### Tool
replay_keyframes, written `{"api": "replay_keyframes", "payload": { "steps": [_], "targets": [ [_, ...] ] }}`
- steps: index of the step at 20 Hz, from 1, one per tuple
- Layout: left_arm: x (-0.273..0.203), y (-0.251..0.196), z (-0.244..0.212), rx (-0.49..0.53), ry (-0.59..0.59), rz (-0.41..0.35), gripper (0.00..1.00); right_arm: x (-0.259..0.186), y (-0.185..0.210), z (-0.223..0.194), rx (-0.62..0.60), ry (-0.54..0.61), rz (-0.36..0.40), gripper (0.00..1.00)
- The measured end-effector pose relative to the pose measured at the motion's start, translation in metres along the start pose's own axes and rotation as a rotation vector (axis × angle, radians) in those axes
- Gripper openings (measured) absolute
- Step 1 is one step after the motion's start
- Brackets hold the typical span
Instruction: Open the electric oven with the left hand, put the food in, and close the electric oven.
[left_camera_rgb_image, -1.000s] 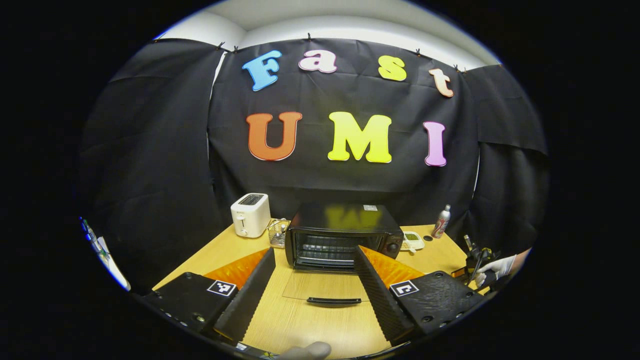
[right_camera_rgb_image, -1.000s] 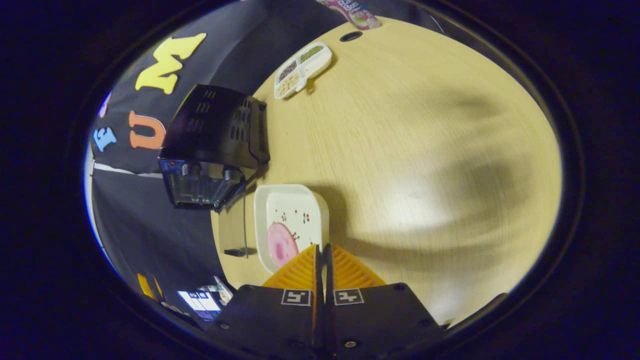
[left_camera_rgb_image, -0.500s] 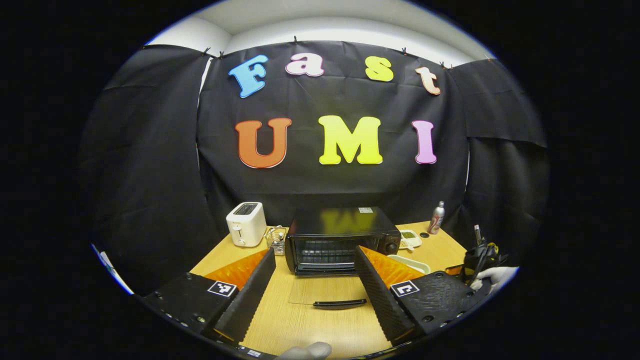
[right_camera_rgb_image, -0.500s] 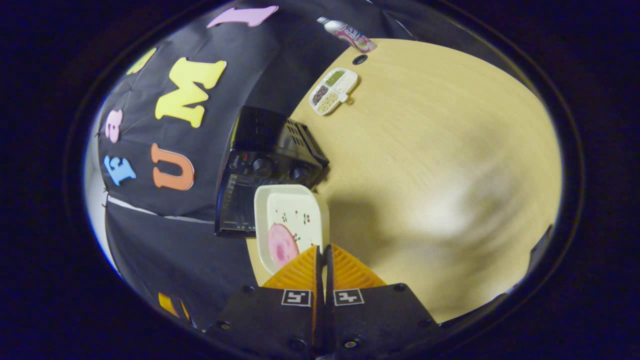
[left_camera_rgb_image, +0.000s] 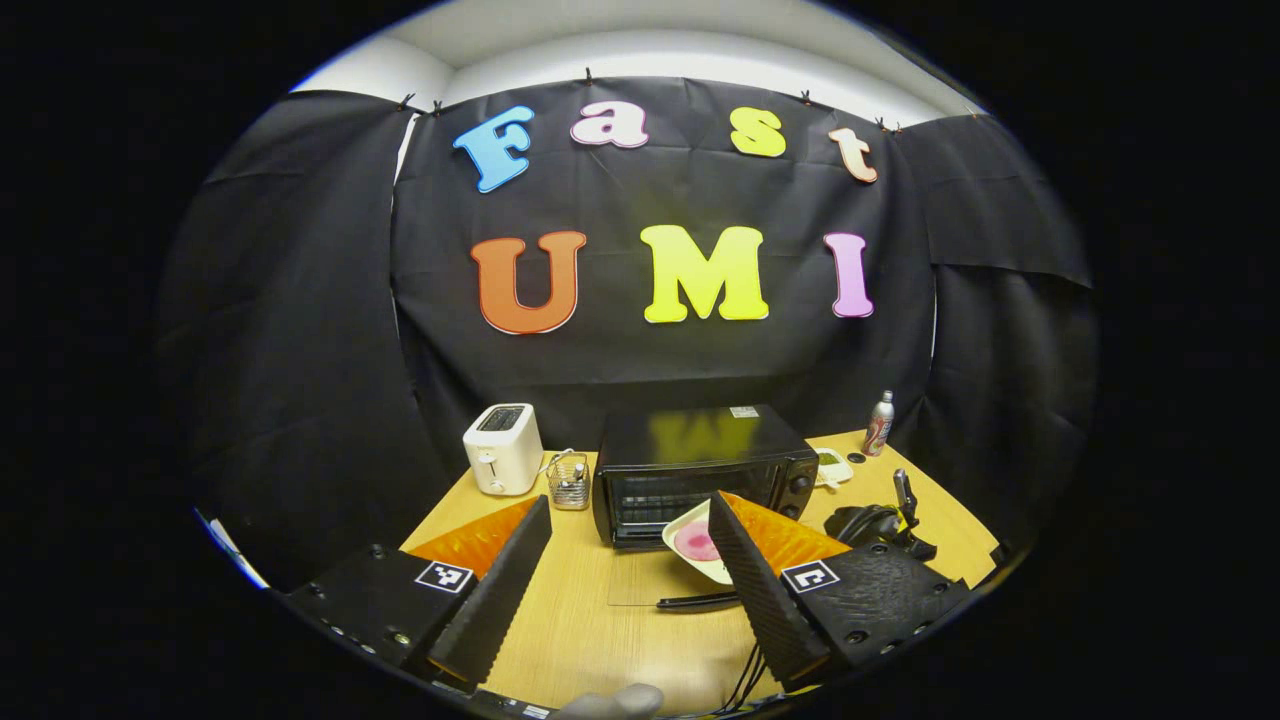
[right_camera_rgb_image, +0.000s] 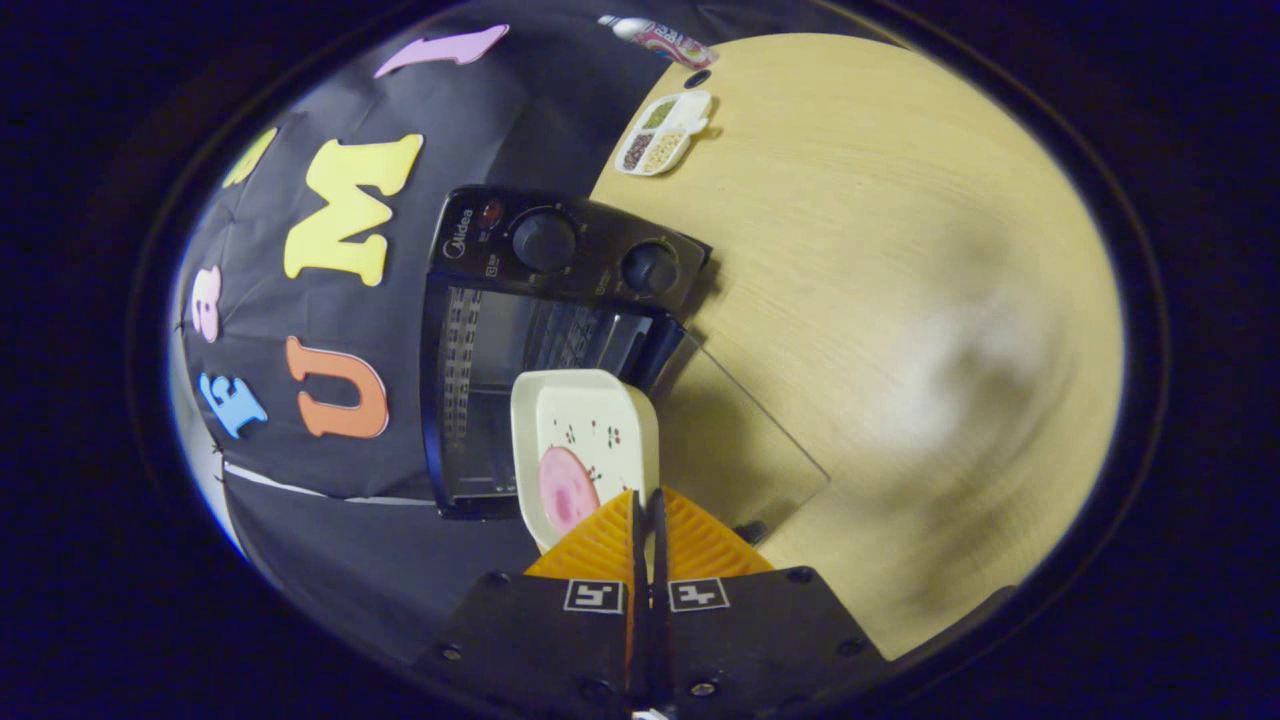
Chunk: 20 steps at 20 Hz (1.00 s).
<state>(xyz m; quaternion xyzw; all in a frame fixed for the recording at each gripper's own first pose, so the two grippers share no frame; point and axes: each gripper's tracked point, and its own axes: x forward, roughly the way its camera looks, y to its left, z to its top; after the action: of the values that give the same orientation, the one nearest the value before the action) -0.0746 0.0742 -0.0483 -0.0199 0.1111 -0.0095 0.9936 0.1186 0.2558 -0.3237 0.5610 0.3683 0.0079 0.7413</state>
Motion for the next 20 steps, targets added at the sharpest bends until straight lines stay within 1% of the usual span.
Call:
{"api": "replay_keyframes", "payload": {
  "steps": [1,2,6,7,10,14,15,16,17,18,19,20],
  "targets": [
    [0.001,0.002,-0.001,0.004,0.005,0.006,0.96,0.009,0.004,0.002,0.012,-0.001,0.000,0.00],
    [0.001,0.004,-0.001,0.004,0.007,0.011,0.96,0.016,0.008,0.001,0.025,0.000,0.003,0.04],
    [0.009,0.016,0.000,0.011,0.018,0.018,0.96,0.041,0.022,0.016,0.047,-0.040,-0.002,0.04],
    [0.011,0.017,-0.001,0.012,0.027,0.022,0.96,0.047,0.030,0.020,0.050,-0.048,0.016,0.04],
    [0.017,0.019,-0.002,0.001,0.047,0.037,0.96,0.064,0.051,0.032,0.002,-0.074,0.042,0.04],
    [0.027,0.018,0.000,-0.009,0.052,0.048,0.96,0.083,0.065,0.046,-0.061,-0.065,0.073,0.04],
    [0.029,0.019,0.000,-0.011,0.052,0.055,0.96,0.080,0.064,0.046,-0.076,-0.068,0.078,0.05],
    [0.030,0.020,0.000,-0.018,0.056,0.061,0.96,0.091,0.068,0.053,-0.088,-0.070,0.086,0.06],
    [0.031,0.019,-0.001,-0.027,0.058,0.061,0.96,0.094,0.069,0.057,-0.098,-0.078,0.089,0.10],
    [0.032,0.019,0.000,-0.031,0.057,0.065,0.96,0.090,0.073,0.059,-0.099,-0.085,0.113,0.11],
    [0.033,0.020,0.000,-0.031,0.061,0.072,0.96,0.090,0.075,0.059,-0.107,-0.086,0.118,0.13],
    [0.034,0.021,-0.001,-0.037,0.063,0.074,0.96,0.087,0.074,0.063,-0.116,-0.095,0.114,0.05]
  ]
}}
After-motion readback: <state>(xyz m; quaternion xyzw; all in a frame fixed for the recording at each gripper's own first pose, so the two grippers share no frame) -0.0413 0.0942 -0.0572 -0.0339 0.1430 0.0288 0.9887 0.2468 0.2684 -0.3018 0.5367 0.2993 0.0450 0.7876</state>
